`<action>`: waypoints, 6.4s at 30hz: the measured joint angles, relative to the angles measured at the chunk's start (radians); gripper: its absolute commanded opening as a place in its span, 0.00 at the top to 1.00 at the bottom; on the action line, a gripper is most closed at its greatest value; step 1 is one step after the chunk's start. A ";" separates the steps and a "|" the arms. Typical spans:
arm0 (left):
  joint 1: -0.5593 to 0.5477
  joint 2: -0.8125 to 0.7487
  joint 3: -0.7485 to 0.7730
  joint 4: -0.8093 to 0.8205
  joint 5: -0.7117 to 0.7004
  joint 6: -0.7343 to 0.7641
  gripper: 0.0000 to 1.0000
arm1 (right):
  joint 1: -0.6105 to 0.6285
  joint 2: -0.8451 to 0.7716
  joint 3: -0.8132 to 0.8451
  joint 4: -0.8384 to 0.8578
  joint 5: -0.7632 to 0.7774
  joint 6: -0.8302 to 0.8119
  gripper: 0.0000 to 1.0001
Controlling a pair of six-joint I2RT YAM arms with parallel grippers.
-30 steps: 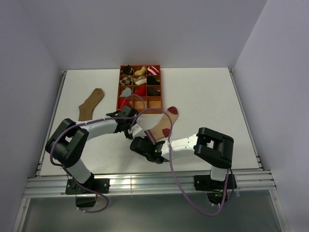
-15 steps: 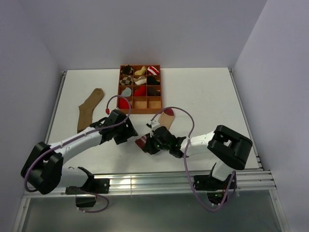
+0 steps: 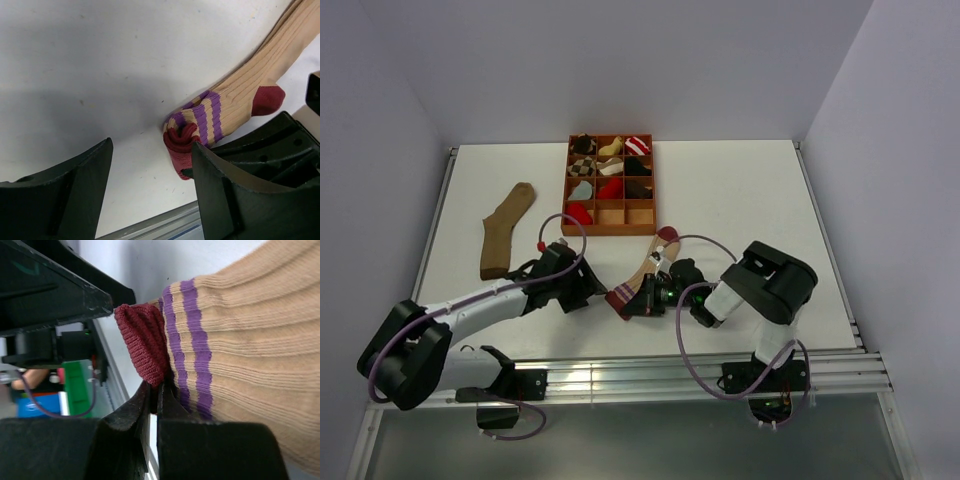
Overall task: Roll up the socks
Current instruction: Roll the sock at the center of the board.
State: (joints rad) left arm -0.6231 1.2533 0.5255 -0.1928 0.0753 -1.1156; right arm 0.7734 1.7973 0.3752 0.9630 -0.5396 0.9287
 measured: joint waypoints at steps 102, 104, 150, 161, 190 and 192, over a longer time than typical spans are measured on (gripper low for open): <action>-0.096 0.361 0.309 -0.115 -0.013 0.080 0.62 | 0.575 -0.034 0.512 -1.118 1.228 -0.507 0.98; -0.097 0.361 0.309 -0.117 -0.016 0.078 0.58 | 0.576 -0.038 0.499 -1.096 1.236 -0.502 1.00; -0.078 0.164 -0.083 0.421 0.034 -0.083 0.57 | 0.006 0.048 -0.051 0.154 0.055 0.097 1.00; -0.081 0.233 0.095 0.140 0.006 -0.050 0.91 | 0.016 -0.068 -0.002 -0.082 0.090 0.013 0.72; -0.122 0.545 0.617 -0.487 -0.093 0.156 0.99 | 0.631 -0.057 0.549 -1.060 1.274 -0.450 0.47; -0.122 0.546 0.618 -0.487 -0.094 0.159 0.99 | 0.634 -0.026 0.561 -1.088 1.313 -0.445 0.48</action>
State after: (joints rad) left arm -0.7452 1.7992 1.1431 -0.6800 -0.0185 -0.9565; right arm 1.4075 1.7718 0.9363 -0.1249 0.7731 0.4839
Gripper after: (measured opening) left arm 0.207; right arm 0.530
